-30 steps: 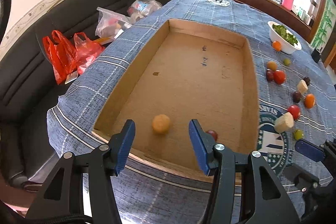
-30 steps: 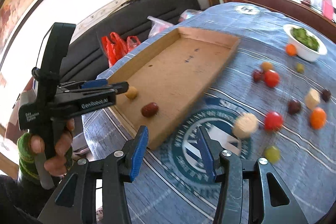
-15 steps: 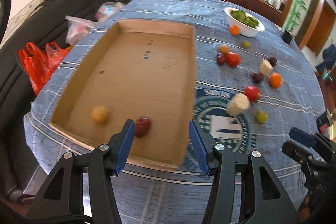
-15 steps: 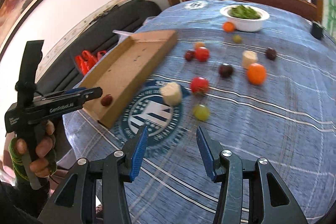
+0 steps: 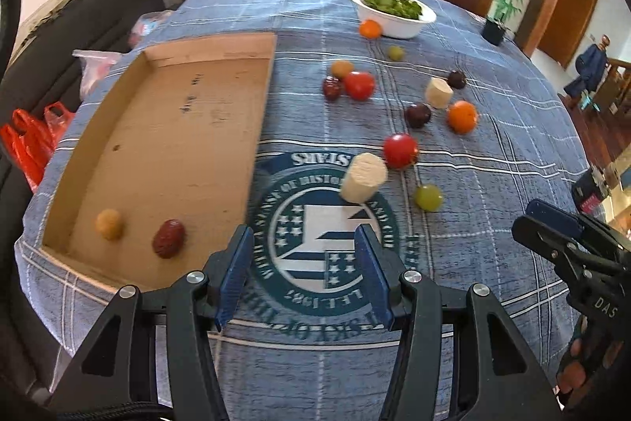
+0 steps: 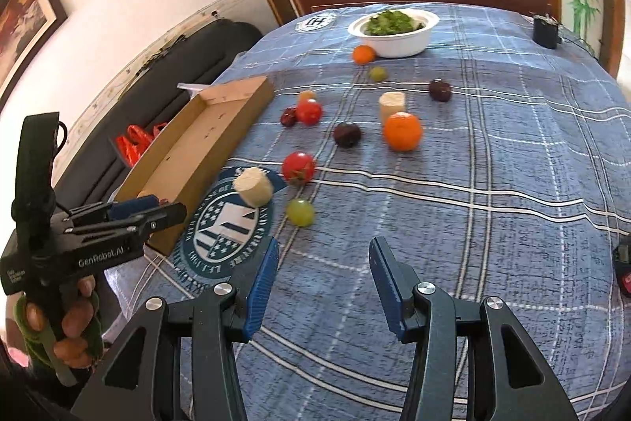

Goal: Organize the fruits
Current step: 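Grasp the cream snack with the left tool while the right tool grasps the orange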

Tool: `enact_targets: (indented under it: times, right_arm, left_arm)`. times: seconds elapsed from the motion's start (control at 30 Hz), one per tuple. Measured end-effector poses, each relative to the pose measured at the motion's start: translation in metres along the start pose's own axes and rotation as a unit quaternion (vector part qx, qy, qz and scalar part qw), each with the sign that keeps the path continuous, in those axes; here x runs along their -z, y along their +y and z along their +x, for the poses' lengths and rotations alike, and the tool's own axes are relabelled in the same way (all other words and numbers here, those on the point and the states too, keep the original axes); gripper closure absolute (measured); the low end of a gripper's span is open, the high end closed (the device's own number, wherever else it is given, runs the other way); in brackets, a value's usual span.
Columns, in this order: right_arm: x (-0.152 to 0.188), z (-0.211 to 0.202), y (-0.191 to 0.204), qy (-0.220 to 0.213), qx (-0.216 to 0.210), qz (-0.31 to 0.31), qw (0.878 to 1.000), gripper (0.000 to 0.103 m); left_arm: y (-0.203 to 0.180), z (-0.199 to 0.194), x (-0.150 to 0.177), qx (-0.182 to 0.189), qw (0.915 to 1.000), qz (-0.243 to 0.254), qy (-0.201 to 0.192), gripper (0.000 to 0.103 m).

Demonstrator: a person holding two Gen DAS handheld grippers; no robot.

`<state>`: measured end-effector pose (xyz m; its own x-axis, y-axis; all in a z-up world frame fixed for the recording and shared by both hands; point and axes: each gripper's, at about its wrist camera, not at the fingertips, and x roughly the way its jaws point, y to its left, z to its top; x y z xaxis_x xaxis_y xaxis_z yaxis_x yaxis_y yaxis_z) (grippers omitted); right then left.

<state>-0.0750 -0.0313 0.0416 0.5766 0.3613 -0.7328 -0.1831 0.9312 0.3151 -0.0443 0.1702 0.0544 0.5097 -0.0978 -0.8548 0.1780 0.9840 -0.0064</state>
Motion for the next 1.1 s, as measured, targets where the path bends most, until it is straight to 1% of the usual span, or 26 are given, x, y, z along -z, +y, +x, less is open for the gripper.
enact_targets:
  times: [0.17, 0.67, 0.8, 0.93, 0.97, 1.03, 1.1]
  right_arm:
    - [-0.002, 0.003, -0.009, -0.001, 0.009, 0.009, 1.000, 0.053]
    - [-0.015, 0.023, -0.025, -0.001, 0.030, 0.021, 0.999, 0.053]
    - [-0.027, 0.036, -0.033, -0.004, 0.045, 0.024, 0.999, 0.054]
    - [-0.048, 0.054, -0.042, -0.009, 0.063, 0.026, 0.998, 0.054]
    - [-0.053, 0.059, -0.044, -0.007, 0.068, 0.027, 0.997, 0.056]
    - [-0.062, 0.070, -0.046, -0.004, 0.072, 0.024, 0.997, 0.057]
    - [-0.068, 0.081, -0.047, 0.003, 0.079, 0.020, 0.997, 0.060]
  left_arm:
    - [-0.010, 0.010, -0.004, 0.006, 0.9999, 0.009, 0.008, 0.051]
    - [-0.021, 0.044, -0.023, 0.036, 0.9986, 0.012, 0.037, 0.051]
    - [-0.026, 0.056, -0.028, 0.036, 0.9982, 0.016, 0.044, 0.051]
    - [-0.028, 0.070, -0.032, 0.034, 0.9979, 0.016, 0.053, 0.051]
    - [-0.028, 0.074, -0.033, 0.033, 0.9978, 0.015, 0.056, 0.051]
    - [-0.030, 0.076, -0.033, 0.026, 0.9984, 0.018, 0.047, 0.051]
    - [-0.031, 0.077, -0.034, 0.025, 0.9986, 0.018, 0.043, 0.052]
